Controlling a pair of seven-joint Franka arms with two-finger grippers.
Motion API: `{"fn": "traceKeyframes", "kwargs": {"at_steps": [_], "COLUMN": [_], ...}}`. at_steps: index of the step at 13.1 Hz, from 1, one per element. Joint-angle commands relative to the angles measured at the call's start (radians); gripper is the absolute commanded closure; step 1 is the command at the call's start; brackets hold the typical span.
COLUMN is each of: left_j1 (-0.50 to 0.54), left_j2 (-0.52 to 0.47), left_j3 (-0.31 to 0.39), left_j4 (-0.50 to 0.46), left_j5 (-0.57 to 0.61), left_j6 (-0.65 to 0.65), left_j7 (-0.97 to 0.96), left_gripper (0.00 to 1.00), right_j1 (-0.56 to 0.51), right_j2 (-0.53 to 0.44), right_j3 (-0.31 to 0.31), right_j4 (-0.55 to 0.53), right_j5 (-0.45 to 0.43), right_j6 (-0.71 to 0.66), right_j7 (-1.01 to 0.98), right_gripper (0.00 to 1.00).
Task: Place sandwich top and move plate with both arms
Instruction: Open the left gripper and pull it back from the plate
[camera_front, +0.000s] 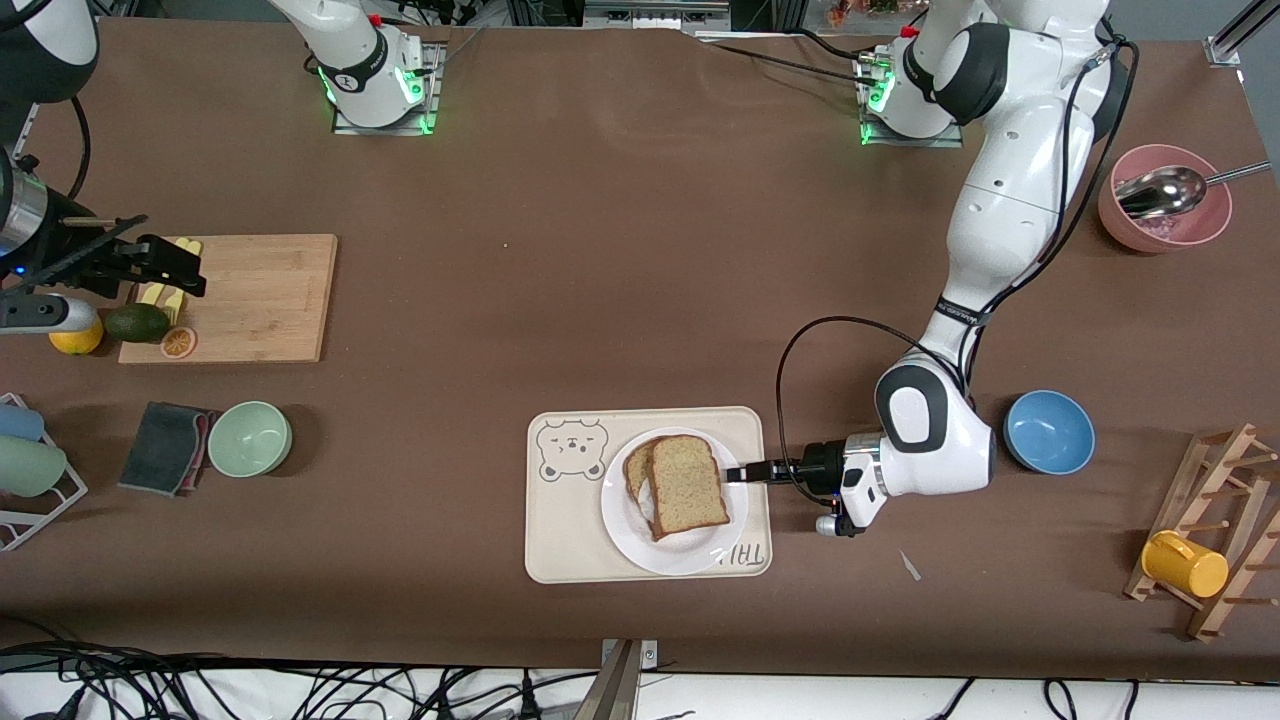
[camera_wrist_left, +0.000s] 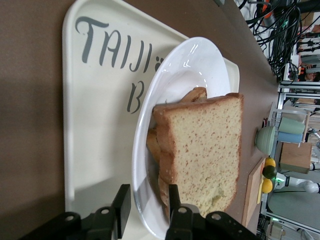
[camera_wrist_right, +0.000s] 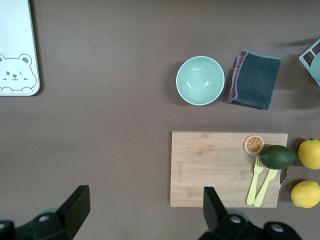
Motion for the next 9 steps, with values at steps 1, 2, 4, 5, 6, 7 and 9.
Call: {"fn": "traceKeyframes", "kwargs": {"at_steps": [1,2,4,5,6,7,9], "left_j1": [-0.008,-0.006,0.000,0.005,0.005,0.009,0.012], "left_j2": [-0.029,-0.039,-0.081,-0.101,-0.130,-0.150,-0.213], "left_j3": [0.013,0.016,0.013,0.014,0.014,0.016,0.025], "left_j4": [-0.001,-0.001,-0.008,-0.012,-0.017,-0.017,-0.017], "left_j5": [0.043,0.066,0.150,0.188,0.236,0.297,0.478], "left_j6": [-0.014,-0.016,-0.016,-0.025,-0.046,-0.071,-0.125], "left_j7": [-0.027,-0.028,-0.091,-0.112,-0.123,-0.151,-0.217], "left_gripper": [0.63,0.63,0.64,0.64,0.64,0.64,0.64], "right_j1": [0.002,0.004,0.002,0.000,-0.001,-0.001,0.003], "right_j2": [-0.012,-0.012,-0.009,-0.009,-0.008,-0.008,-0.008], "right_j3": [0.004,0.005,0.005,0.004,0.004,0.004,0.004], "right_j4": [-0.010,-0.008,-0.005,0.001,0.004,0.004,0.004], "right_j5": [-0.005,-0.005,-0.004,-0.008,-0.010,-0.008,-0.010], "right_j6": [-0.004,-0.004,-0.004,0.000,0.003,0.004,0.001], "right_j7": [-0.004,-0.004,-0.005,-0.004,-0.005,-0.016,-0.010], "right_gripper": [0.00,0.00,0.00,0.00,0.00,0.00,0.00]}}
